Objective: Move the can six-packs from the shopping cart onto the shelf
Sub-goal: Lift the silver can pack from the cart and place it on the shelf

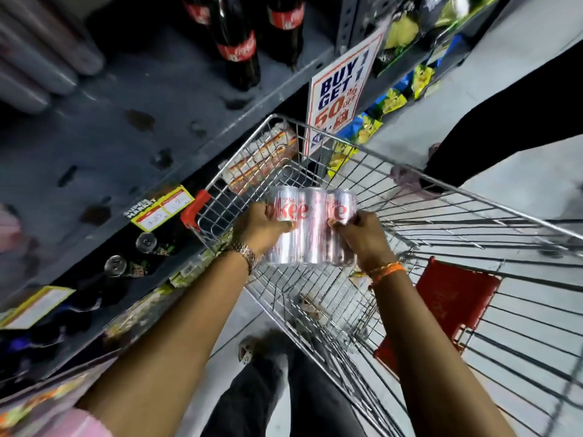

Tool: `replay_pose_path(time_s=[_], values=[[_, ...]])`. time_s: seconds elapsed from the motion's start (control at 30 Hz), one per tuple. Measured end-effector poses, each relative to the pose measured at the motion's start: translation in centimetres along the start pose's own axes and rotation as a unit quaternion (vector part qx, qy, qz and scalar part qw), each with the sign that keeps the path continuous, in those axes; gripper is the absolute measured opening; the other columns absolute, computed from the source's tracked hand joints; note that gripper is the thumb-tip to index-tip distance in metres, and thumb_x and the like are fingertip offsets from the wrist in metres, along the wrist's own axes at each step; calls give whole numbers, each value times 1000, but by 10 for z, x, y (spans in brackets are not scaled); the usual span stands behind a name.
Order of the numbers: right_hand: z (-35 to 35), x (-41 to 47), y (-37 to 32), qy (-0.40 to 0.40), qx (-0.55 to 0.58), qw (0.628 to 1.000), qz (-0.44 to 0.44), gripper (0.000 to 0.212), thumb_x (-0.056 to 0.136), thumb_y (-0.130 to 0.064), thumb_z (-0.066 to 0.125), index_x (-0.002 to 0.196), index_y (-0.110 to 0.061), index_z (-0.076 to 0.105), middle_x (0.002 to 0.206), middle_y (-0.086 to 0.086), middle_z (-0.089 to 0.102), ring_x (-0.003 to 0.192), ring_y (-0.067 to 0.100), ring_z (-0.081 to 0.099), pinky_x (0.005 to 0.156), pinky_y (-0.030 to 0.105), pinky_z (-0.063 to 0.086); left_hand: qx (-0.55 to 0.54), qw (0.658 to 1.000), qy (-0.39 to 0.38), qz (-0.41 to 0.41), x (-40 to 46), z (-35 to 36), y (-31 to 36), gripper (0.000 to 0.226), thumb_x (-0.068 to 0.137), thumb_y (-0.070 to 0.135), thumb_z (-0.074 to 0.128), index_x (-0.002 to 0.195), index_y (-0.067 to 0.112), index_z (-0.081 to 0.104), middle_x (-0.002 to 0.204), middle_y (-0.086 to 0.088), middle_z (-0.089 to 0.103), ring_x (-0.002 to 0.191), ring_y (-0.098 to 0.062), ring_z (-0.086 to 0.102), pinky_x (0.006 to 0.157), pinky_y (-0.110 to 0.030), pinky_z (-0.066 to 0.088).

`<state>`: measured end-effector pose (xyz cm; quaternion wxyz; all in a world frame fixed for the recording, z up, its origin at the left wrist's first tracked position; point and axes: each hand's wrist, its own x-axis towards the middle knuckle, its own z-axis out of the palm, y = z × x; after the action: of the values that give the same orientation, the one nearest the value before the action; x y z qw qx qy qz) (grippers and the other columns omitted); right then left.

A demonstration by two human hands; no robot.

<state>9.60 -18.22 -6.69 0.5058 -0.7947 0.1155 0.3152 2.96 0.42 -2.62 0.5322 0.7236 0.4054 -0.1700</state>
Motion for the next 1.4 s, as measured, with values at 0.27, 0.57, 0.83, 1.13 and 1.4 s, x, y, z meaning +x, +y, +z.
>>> replay_pose_path(time_s=[0.27, 0.57, 0.83, 1.13, 1.4], values=[[-5, -81, -84, -14, 42, 992, -116, 22, 78, -14, 82, 86, -1, 67, 66, 1, 61, 50, 10, 53, 49, 23, 41, -68, 989, 101, 88, -102, -70, 28, 30, 57, 30, 88, 80, 21, 70, 85, 1, 78, 79, -19, 75, 75, -44, 62], [52, -134, -207, -130, -1, 956, -263, 23, 78, -7, 83, 93, -16, 69, 88, 3, 76, 79, 17, 72, 71, 35, 61, -116, 957, 231, 135, -155, -187, 37, 43, 52, 32, 90, 88, 20, 70, 86, 6, 78, 80, -11, 75, 80, -42, 61], [138, -91, -275, -179, -85, 912, -360, 72, 51, -33, 91, 112, -9, 60, 107, 8, 74, 101, 25, 72, 95, 47, 58, -136, 910, 368, 134, -139, -248, 35, 46, 48, 16, 93, 73, 24, 56, 70, 14, 62, 61, 0, 57, 55, -20, 44], [194, -50, -280, -205, -114, 876, -422, 76, 55, -27, 86, 116, -2, 49, 118, 25, 67, 107, 33, 67, 96, 54, 55, -103, 891, 436, 78, -81, -260, 9, 61, 44, 19, 93, 91, 9, 57, 91, -4, 71, 82, -21, 67, 65, -26, 47], [216, -22, -271, -167, -132, 870, -445, 60, 67, 2, 87, 115, -7, 52, 108, 10, 69, 98, 16, 64, 76, 3, 49, -87, 870, 462, 150, -54, -262, -4, 54, 53, 10, 87, 91, 12, 48, 88, 0, 62, 80, -21, 62, 62, -21, 39]])
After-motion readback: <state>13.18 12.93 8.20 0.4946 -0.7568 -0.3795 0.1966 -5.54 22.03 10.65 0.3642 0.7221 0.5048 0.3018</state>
